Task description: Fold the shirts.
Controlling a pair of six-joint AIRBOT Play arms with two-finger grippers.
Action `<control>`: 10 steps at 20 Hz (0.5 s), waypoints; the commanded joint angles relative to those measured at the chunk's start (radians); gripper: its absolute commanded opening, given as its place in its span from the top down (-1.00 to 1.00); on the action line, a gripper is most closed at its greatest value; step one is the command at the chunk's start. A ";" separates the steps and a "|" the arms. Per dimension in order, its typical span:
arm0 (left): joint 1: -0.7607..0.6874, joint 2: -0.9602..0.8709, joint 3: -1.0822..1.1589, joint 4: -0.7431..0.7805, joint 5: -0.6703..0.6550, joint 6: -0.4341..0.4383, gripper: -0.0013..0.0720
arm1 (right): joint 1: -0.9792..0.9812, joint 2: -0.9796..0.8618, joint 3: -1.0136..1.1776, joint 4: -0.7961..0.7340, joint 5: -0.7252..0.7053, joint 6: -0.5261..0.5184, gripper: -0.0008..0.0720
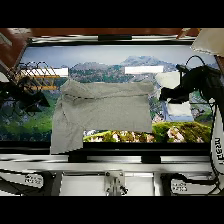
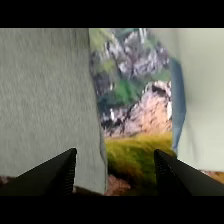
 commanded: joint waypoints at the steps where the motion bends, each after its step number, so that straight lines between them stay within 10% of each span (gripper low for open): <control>1: 0.031 -0.002 -0.087 0.021 -0.034 0.116 -0.64 | -0.010 0.024 -0.075 0.076 -0.106 -0.048 -0.64; 10: 0.018 -0.065 -0.148 -0.072 0.089 0.180 -0.41 | -0.008 0.024 -0.097 0.103 -0.107 -0.046 -0.65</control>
